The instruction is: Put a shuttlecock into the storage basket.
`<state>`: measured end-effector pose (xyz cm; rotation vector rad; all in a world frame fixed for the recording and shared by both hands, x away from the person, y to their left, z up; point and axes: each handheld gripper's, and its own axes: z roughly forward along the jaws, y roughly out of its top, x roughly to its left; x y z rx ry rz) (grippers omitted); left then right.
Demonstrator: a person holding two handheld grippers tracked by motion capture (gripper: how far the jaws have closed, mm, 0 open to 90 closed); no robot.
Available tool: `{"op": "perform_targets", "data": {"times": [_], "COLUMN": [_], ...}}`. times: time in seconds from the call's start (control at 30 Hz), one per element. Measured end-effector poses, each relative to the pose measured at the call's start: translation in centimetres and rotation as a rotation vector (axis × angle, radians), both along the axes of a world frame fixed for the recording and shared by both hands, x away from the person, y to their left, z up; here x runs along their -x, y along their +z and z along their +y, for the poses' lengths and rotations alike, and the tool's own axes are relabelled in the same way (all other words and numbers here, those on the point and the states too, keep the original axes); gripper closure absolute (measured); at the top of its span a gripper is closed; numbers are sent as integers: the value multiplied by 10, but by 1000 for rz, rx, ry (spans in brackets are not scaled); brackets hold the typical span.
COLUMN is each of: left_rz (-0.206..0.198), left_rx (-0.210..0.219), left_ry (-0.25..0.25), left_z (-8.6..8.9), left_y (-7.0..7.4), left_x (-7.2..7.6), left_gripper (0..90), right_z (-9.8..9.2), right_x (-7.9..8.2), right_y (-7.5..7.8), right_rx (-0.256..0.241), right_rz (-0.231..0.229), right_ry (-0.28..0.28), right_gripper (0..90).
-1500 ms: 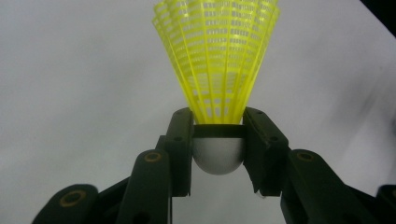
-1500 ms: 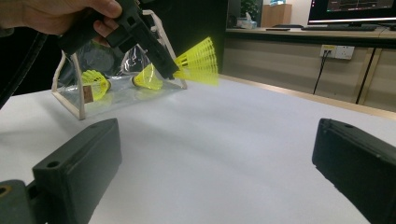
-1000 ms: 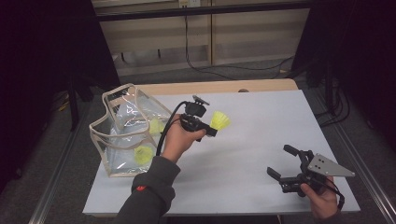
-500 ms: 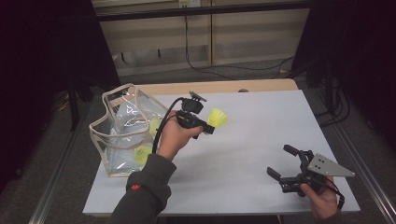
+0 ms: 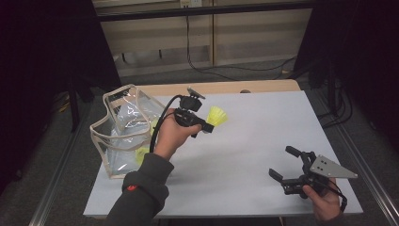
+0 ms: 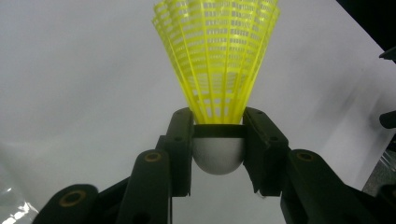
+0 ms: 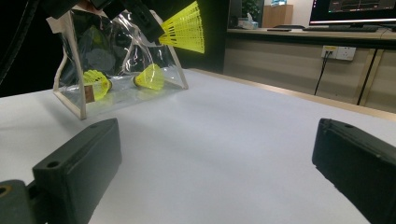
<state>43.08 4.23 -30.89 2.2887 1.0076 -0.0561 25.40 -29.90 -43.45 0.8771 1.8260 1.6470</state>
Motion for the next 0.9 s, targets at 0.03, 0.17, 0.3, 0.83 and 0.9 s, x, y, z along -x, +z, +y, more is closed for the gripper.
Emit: {"op": "perform_targets", "data": {"times": [0.03,0.17,0.3,0.83,0.9], "left_rz": [-1,-2,-3,-11,-7], "left_rx": [2,2,5,1,6], "left_ry": [-1,3,11,14,13], "left_z": [1,2,5,13,14], "left_y": [1,5,8,24,26], "left_x": [0,0,-1,0,0], "left_gripper": [649,649,649,649,649], "right_z": [0,0,0,1,1], "right_x": [0,0,0,0,0], "right_y": [0,0,0,0,0], "right_rx": [0,-1,-1,-5,-5], "right_rz": [-1,1,1,4,3], "right_ry": [0,1,1,6,4], "right_gripper": [11,11,11,11,11]}}
